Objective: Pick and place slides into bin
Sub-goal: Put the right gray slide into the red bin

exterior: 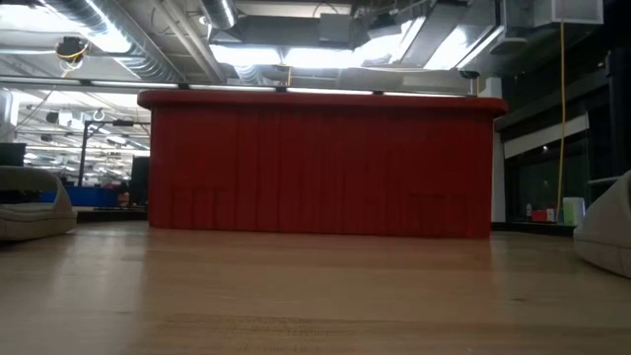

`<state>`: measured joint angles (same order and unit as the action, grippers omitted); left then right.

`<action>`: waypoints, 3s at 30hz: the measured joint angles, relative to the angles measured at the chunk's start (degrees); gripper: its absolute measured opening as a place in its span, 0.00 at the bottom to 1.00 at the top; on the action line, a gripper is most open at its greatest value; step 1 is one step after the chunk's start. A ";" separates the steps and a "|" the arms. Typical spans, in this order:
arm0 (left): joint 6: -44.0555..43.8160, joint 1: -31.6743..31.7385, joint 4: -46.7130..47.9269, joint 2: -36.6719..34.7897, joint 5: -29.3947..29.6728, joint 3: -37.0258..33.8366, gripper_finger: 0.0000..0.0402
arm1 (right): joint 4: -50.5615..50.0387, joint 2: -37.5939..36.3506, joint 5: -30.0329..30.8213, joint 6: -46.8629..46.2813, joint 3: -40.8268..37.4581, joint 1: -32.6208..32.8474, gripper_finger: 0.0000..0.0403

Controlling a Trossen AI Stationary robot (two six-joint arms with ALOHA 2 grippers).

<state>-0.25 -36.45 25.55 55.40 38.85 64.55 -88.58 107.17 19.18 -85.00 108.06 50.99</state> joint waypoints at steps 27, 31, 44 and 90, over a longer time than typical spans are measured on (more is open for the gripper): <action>0.59 0.00 -1.74 -0.03 -3.89 0.02 0.22 | 14.77 0.16 5.31 -19.64 -25.81 5.92 0.15; 0.63 0.00 -1.74 -0.03 -3.92 0.02 0.22 | 15.90 0.16 5.15 -19.42 -24.42 5.92 0.23; 1.05 0.00 -1.37 -0.03 -5.45 0.02 0.22 | 18.11 0.14 5.03 -16.47 -27.33 5.92 0.34; 0.00 0.00 -1.32 -0.03 -5.45 0.07 0.22 | 25.22 0.07 0.49 -5.83 -35.44 1.29 0.10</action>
<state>-0.25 -36.45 24.23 55.37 33.41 64.62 -63.36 107.24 19.67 -90.83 72.62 52.27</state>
